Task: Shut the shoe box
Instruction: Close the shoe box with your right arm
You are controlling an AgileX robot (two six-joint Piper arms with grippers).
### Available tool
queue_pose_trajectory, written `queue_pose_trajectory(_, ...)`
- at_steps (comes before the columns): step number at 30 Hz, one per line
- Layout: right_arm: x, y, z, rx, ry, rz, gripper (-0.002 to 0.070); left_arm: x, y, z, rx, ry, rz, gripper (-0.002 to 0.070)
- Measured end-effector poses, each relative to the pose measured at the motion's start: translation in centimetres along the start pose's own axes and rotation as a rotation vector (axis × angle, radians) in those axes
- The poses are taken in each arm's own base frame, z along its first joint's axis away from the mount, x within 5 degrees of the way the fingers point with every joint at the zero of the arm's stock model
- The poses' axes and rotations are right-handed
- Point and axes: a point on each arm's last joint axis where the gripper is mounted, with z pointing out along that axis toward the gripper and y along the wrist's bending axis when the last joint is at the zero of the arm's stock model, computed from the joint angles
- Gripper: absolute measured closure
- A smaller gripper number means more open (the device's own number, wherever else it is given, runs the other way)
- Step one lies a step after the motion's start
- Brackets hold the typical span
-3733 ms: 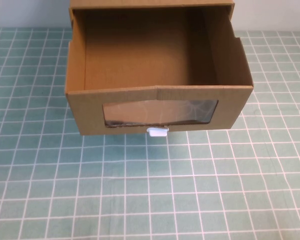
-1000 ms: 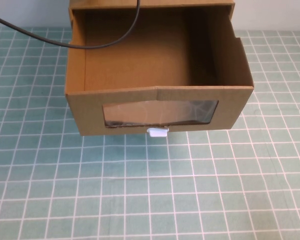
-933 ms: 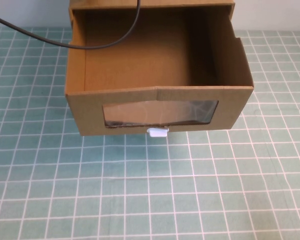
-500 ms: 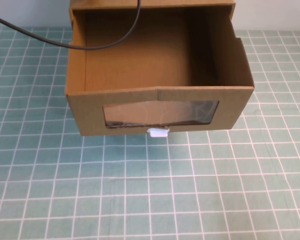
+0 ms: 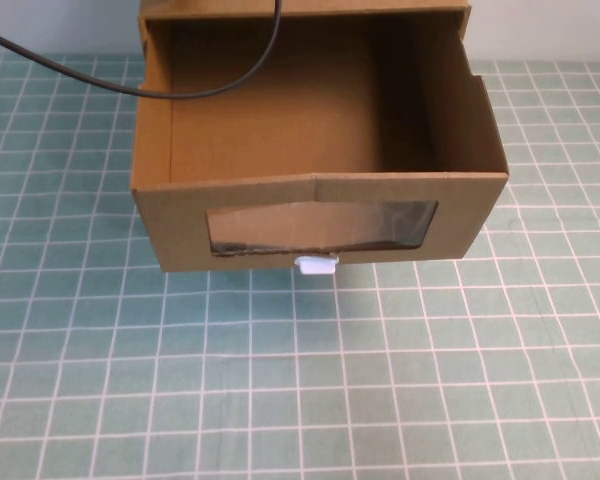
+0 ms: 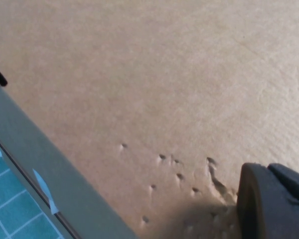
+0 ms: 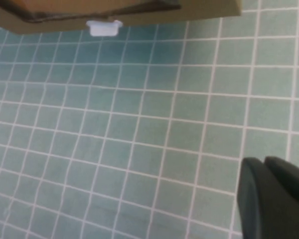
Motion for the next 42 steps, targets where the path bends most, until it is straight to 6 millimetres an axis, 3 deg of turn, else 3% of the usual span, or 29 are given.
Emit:
queue_pose_trajectory(5,-4.7,0.9,1.1,-0.098,0.049,-0.066,0.0687,0.0,0.0,0.0,0.001,0.002,0.000,0.0680)
queue_pose_trajectory(9,-6.9,3.1,2.9,-0.155,0.113,-0.160,0.0687,0.0,0.0,0.0,0.001,0.002,-0.002,0.0680)
queue_pose_trajectory(13,-7.4,7.0,5.0,-0.162,0.159,-0.310,0.0687,0.0,0.0,0.0,0.001,0.002,-0.004,0.0680)
queue_pose_trajectory(16,-7.3,9.9,6.0,-0.158,0.080,-0.403,0.0687,0.0,0.0,0.0,0.001,0.002,-0.004,0.0680)
queue_pose_trajectory(20,-7.5,12.2,6.7,-0.167,-0.050,-0.441,0.0687,0.0,0.0,0.0,0.001,0.002,-0.004,0.0680)
queue_pose_trajectory(24,-8.3,12.8,8.2,-0.171,-0.122,-0.426,0.0687,0.0,0.0,0.0,0.001,0.002,-0.004,0.0680)
queue_pose_trajectory(33,-8.7,13.3,12.4,-0.153,-0.095,-0.416,0.0687,0.0,0.0,0.0,0.001,0.002,-0.004,0.0680)
queue_pose_trajectory(42,-10.5,12.9,14.6,-0.123,-0.108,-0.378,0.0687,0.0,0.0,0.0,0.002,0.003,-0.004,0.0680)
